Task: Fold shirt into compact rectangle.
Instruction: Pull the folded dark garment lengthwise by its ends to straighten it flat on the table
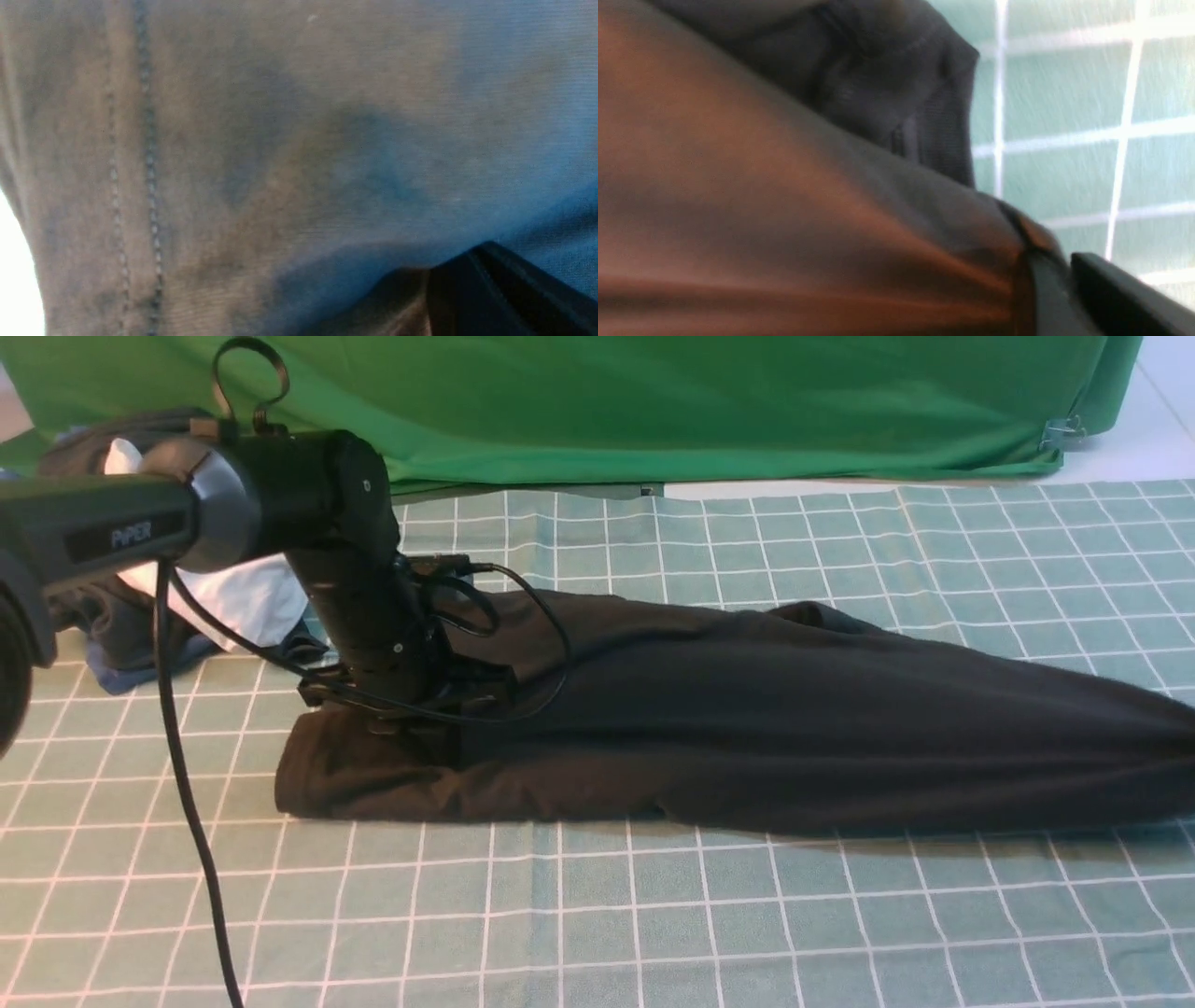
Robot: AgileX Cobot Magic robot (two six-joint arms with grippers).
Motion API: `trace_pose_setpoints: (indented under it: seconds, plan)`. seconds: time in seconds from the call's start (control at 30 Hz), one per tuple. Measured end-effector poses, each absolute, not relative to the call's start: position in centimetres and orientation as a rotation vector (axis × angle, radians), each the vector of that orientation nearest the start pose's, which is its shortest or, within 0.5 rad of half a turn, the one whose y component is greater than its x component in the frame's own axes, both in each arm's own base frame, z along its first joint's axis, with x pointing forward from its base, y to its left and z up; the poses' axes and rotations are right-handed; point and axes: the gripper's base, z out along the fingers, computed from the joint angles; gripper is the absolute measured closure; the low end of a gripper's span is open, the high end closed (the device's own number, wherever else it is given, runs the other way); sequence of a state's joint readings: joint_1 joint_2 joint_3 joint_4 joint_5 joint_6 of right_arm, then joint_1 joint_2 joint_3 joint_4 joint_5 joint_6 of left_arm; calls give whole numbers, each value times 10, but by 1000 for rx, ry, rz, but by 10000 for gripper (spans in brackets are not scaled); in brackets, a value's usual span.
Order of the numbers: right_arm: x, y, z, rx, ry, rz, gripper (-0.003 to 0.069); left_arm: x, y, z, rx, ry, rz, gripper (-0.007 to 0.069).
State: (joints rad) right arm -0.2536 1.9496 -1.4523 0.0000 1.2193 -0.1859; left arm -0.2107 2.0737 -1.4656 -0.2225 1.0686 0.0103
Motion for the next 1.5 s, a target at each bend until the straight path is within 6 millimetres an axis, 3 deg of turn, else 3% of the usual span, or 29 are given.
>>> trace_pose_setpoints:
  seconds: [0.17, 0.2, 0.27, 0.33, 0.53, 0.57, 0.67, 0.83, 1.13, 1.5]
  plan:
    - [359, -102, 199, 175, 3214, -75, 323, 380, -100, 165, 177, 3167, -313, 617]
    - [359, -101, 200, 173, 3210, -76, 314, 380, -100, 167, 178, 3163, -313, 617]
    - [364, -98, 207, 154, 3184, -90, 228, 377, -99, 181, 186, 3134, -310, 617]
    - [369, -90, 216, 94, 3154, -91, 207, 375, -99, 192, 189, 3106, -314, 617]
    - [389, -57, 219, -135, 3020, 43, 216, 372, -98, 215, 190, 3030, -319, 617]
    - [395, -44, 212, -224, 3005, 87, 225, 370, -97, 222, 192, 3014, -320, 617]
    - [403, -31, 195, -313, 3010, 104, 229, 368, -97, 231, 195, 2989, -322, 617]
    - [408, -28, 174, -319, 3047, 115, 228, 364, -96, 240, 202, 2967, -315, 617]
    - [402, -25, 173, -228, 3124, 195, 264, 364, -95, 241, 203, 2966, -312, 617]
    - [408, -25, 164, -263, 3090, 184, 281, 365, -95, 241, 200, 2952, -312, 617]
